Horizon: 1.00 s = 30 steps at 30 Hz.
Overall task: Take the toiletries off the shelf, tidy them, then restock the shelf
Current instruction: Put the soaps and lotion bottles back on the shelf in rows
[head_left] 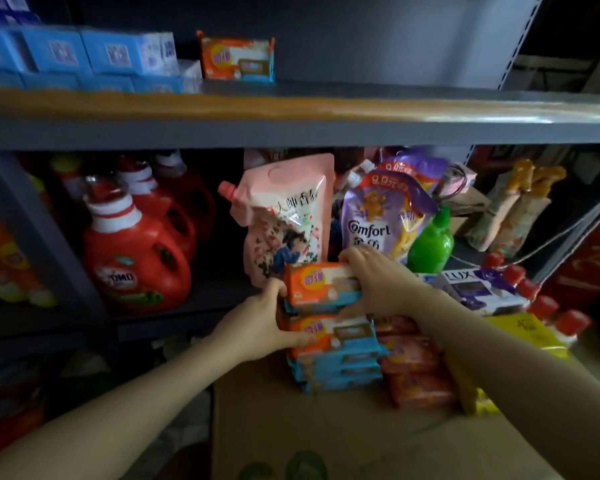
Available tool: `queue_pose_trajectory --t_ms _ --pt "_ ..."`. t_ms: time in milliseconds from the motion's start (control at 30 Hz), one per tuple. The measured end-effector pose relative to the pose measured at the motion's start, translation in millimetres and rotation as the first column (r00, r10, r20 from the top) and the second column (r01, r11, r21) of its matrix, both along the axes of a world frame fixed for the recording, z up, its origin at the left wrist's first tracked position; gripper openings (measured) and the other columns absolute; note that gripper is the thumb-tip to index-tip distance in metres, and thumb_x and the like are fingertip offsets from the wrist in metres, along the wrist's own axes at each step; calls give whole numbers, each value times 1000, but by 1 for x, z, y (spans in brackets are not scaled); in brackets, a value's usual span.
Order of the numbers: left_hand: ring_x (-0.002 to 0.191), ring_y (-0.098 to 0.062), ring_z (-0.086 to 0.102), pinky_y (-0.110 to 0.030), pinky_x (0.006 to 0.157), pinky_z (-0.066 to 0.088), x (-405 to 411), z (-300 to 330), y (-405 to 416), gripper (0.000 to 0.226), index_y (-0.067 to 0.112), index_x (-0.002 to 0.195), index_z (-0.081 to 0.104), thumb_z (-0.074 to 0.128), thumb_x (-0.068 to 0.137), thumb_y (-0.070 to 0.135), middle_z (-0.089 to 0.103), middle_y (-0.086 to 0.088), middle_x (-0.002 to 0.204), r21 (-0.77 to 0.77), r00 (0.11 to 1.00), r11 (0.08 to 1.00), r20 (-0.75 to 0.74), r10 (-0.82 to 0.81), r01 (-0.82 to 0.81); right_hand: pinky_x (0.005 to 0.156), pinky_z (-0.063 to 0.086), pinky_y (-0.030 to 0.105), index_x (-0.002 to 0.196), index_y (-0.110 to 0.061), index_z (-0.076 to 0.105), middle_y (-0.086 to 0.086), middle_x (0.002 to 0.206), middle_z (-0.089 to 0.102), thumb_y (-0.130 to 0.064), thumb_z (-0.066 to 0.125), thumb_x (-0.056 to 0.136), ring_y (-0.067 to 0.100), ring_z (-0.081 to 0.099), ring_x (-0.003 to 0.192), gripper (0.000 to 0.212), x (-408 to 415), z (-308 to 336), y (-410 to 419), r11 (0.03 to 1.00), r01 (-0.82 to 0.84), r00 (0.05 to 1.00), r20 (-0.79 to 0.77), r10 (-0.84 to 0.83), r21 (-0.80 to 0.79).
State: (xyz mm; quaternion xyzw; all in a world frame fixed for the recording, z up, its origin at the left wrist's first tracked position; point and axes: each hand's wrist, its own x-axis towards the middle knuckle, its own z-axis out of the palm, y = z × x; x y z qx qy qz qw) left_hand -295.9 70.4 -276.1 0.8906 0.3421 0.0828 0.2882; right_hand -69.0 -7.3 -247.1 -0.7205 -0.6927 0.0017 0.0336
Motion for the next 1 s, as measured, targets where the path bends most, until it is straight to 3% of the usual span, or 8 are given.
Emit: queue_pose_trajectory --t_ms 100,233,400,533,567,700,900,1000 --pt "84 -5 59 -28 68 53 3 -6 -13 82 36 108 19 73 55 66 55 11 105 -65 999 997 -5 38 -39 94 38 35 125 -18 38 4 123 48 -81 59 54 22 44 115 98 1 -3 -12 1000 14 999 -30 -14 4" --pt "79 2 52 -16 53 45 7 -6 -18 85 27 117 21 79 61 51 49 18 95 -332 989 933 -7 145 -139 88 40 33 123 -17 40 3 118 50 -72 61 62 20 47 108 84 -2 0 -19 1000 7 989 -148 -8 -8" --pt "88 -10 62 -28 63 51 8 -11 -17 31 31 94 58 77 71 38 67 9 96 -527 991 849 96 92 -28 70 38 17 119 -22 48 -8 104 52 -46 70 76 13 55 95 54 -7 19 -23 1000 17 908 -419 -24 -22" --pt "94 -16 64 -34 82 53 6 -8 -15 32 24 97 65 78 70 34 70 4 97 -601 985 799 135 111 -8 63 43 14 108 -14 64 -1 96 66 -38 73 77 14 60 83 40 -13 35 -25 995 10 904 -425 -52 -101" --pt "93 -14 65 -34 84 53 5 -5 -13 33 23 98 64 78 70 35 70 4 96 -594 982 805 151 114 -3 61 45 17 102 -15 64 -1 92 65 -35 74 77 14 61 79 34 -14 40 -26 992 16 896 -437 -72 -129" --pt "70 -7 65 -22 55 48 0 19 -3 24 24 93 60 73 76 34 68 6 84 -496 962 865 266 66 78 52 53 24 96 -19 57 -2 83 63 -28 74 77 14 65 66 27 -19 65 -34 994 57 793 -601 -101 -92" --pt "66 -8 55 -35 68 49 -7 74 9 27 22 74 54 79 65 30 60 5 71 -203 924 975 383 -8 92 62 55 27 95 -20 58 -1 85 65 -22 72 78 5 65 71 22 -30 118 -32 950 180 670 -739 70 254" --pt "60 3 53 -22 62 48 -23 114 18 26 20 79 53 76 74 9 61 10 65 -162 804 974 594 -32 159 64 54 31 95 -16 59 7 86 65 -14 72 78 11 62 70 22 -31 145 -23 903 216 657 -740 147 371"
